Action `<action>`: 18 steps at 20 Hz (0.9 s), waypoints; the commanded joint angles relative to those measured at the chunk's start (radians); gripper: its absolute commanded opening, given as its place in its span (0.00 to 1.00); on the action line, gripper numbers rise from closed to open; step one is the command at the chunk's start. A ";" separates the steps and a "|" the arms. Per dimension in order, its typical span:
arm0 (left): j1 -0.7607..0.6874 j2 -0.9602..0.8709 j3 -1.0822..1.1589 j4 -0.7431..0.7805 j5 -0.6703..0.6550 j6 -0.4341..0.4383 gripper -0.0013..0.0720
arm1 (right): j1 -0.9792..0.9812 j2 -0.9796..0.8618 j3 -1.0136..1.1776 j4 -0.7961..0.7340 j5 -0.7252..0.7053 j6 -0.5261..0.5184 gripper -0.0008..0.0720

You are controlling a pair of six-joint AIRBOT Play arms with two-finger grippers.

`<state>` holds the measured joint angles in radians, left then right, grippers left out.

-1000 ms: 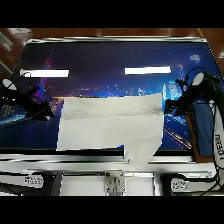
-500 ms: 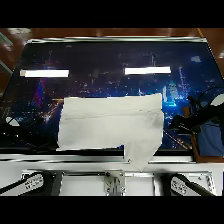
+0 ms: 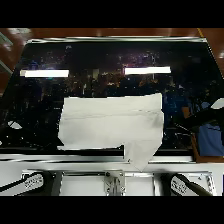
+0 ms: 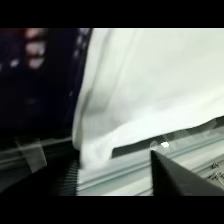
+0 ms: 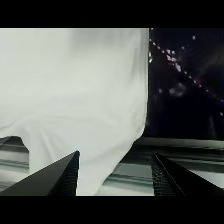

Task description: Fold the shirts.

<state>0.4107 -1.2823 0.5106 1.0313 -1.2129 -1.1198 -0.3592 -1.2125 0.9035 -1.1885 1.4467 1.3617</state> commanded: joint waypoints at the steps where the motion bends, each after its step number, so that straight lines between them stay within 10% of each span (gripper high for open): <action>1: -0.026 -0.036 -0.006 -0.023 0.089 -0.037 0.30 | 0.000 0.001 -0.002 -0.006 -0.012 0.009 0.84; 3: -0.026 -0.035 -0.005 -0.023 0.089 -0.046 0.08 | 0.000 0.001 -0.002 -0.063 0.023 0.005 0.89; 18: -0.024 0.011 -0.005 -0.024 0.034 -0.045 0.08 | 0.201 0.048 -0.453 0.093 -0.324 0.070 0.77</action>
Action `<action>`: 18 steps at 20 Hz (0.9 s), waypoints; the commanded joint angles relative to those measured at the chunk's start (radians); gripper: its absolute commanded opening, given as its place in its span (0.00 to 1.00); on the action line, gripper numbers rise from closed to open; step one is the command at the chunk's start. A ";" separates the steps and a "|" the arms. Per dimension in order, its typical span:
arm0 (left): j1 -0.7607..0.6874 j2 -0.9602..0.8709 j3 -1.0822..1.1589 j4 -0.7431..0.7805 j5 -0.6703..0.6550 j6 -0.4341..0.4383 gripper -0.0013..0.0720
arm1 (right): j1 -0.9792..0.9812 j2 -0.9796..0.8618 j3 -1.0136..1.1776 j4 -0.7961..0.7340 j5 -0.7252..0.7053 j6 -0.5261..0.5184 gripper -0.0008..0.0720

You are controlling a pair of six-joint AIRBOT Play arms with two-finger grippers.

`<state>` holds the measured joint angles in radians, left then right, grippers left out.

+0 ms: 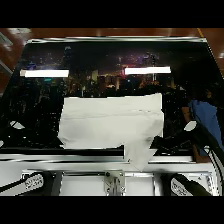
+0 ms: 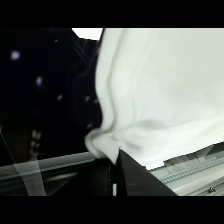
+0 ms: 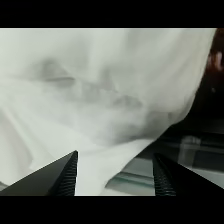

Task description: Fold the shirts.

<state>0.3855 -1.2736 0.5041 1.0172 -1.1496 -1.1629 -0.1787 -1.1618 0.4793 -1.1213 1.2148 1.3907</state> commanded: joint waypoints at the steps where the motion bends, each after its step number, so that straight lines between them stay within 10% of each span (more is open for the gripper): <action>1: 0.001 0.002 0.001 -0.009 -0.031 -0.001 0.08 | 0.021 -0.005 -0.029 0.031 -0.121 0.060 0.77; 4: 0.001 0.002 0.001 -0.009 -0.029 -0.001 0.08 | 0.043 -0.041 -0.029 0.060 -0.172 0.079 0.72; 6: 0.003 0.002 0.003 -0.009 -0.029 -0.001 0.08 | 0.096 -0.061 -0.029 0.074 -0.175 0.079 0.30; 8: 0.003 0.007 0.023 0.003 -0.030 0.003 0.08 | 0.127 -0.040 -0.018 0.069 -0.138 0.061 0.10; 13: 0.002 0.082 0.251 -0.009 -0.118 0.075 0.08 | 0.117 0.136 0.172 0.040 -0.068 0.090 0.10; 18: -0.054 -0.024 0.536 -0.014 -0.087 -0.053 0.08 | 0.095 -0.026 0.482 0.063 -0.089 0.142 0.10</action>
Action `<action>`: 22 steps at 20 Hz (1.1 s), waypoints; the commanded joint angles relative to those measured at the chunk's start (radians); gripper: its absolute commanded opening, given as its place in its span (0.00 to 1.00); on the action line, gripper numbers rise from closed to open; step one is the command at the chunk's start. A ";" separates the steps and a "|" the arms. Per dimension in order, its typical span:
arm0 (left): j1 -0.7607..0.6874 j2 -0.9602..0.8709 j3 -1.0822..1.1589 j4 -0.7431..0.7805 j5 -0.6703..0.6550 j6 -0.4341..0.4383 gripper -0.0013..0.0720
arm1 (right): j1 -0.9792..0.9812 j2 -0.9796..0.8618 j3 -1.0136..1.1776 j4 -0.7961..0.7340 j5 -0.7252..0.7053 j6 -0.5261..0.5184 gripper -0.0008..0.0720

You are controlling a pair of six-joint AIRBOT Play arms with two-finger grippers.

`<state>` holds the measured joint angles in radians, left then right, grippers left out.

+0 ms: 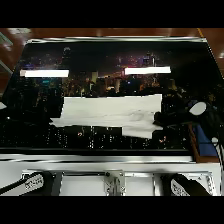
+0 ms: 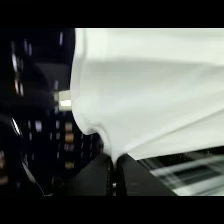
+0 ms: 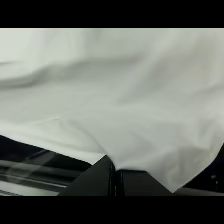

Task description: Fold the shirts.

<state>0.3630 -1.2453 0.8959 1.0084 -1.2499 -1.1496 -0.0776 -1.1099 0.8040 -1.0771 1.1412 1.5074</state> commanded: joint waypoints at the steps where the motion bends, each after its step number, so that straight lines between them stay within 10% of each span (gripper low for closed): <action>1: -0.054 -0.101 0.197 -0.008 0.024 -0.089 0.08 | -0.006 -0.148 0.223 0.033 -0.032 0.022 0.10; 10: -0.196 -0.517 0.552 -0.008 0.037 -0.264 0.09 | -0.006 -0.583 0.589 0.032 -0.122 0.026 0.12; 11: -0.197 -0.538 0.554 -0.008 0.037 -0.284 0.18 | -0.006 -0.607 0.589 0.028 -0.126 0.026 0.23; 14: -0.187 -0.560 0.556 -0.006 -0.026 -0.272 0.86 | -0.013 -0.635 0.589 0.022 -0.117 -0.061 0.88; 18: -0.117 -0.529 0.606 0.002 -0.154 -0.262 0.85 | -0.090 -0.582 0.589 -0.238 0.043 -0.058 0.95; 22: -0.115 -0.447 0.606 0.000 -0.158 -0.259 0.84 | -0.173 -0.612 0.551 0.033 0.072 -0.171 0.95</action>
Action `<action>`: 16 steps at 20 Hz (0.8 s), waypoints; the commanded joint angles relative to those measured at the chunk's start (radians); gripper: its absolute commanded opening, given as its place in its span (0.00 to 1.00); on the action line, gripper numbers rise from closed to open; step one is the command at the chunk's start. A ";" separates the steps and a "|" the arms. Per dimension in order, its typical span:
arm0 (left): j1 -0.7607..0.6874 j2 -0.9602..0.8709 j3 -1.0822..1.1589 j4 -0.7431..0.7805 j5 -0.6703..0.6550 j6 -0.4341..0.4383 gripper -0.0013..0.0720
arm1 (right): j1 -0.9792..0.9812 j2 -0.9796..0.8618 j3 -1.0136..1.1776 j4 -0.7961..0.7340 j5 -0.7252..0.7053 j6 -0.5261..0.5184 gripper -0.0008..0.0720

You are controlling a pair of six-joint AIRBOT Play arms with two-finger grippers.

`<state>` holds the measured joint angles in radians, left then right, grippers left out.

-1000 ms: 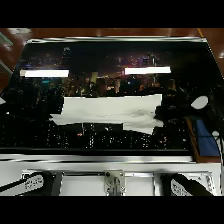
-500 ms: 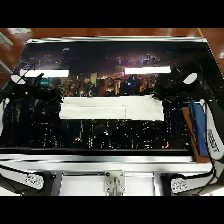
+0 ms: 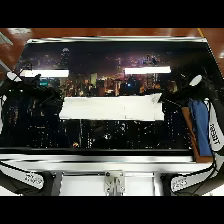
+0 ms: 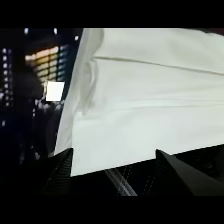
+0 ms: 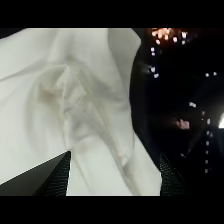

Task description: Fold the shirts.

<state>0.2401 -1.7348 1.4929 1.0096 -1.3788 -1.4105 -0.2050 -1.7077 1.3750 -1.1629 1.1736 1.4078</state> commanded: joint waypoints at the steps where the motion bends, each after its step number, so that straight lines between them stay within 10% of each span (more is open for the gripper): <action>1: 0.001 0.061 0.009 -0.001 -0.030 0.003 0.84 | -0.045 -0.028 -0.026 0.132 0.028 -0.073 0.95; 8: -0.059 0.119 0.009 -0.002 -0.028 0.003 0.84 | 0.005 -0.187 -0.027 0.274 -0.002 -0.039 0.92; 10: -0.077 0.121 0.010 -0.017 -0.027 0.003 0.83 | 0.005 -0.191 -0.026 0.302 -0.006 -0.040 0.21; 11: -0.088 0.121 0.010 -0.034 -0.017 0.003 0.77 | 0.003 -0.175 -0.026 0.324 -0.001 -0.051 0.10; 14: -0.151 0.118 0.008 -0.142 0.070 0.003 0.11 | -0.007 -0.055 -0.026 0.394 0.037 -0.099 0.10; 16: -0.236 0.102 0.004 -0.229 0.177 0.003 0.08 | -0.011 0.056 -0.026 0.410 0.085 -0.089 0.10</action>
<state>0.0872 -1.6211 1.5002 0.8974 -1.3258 -1.4071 -0.2111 -1.7615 1.3483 -0.8181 1.1995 1.3266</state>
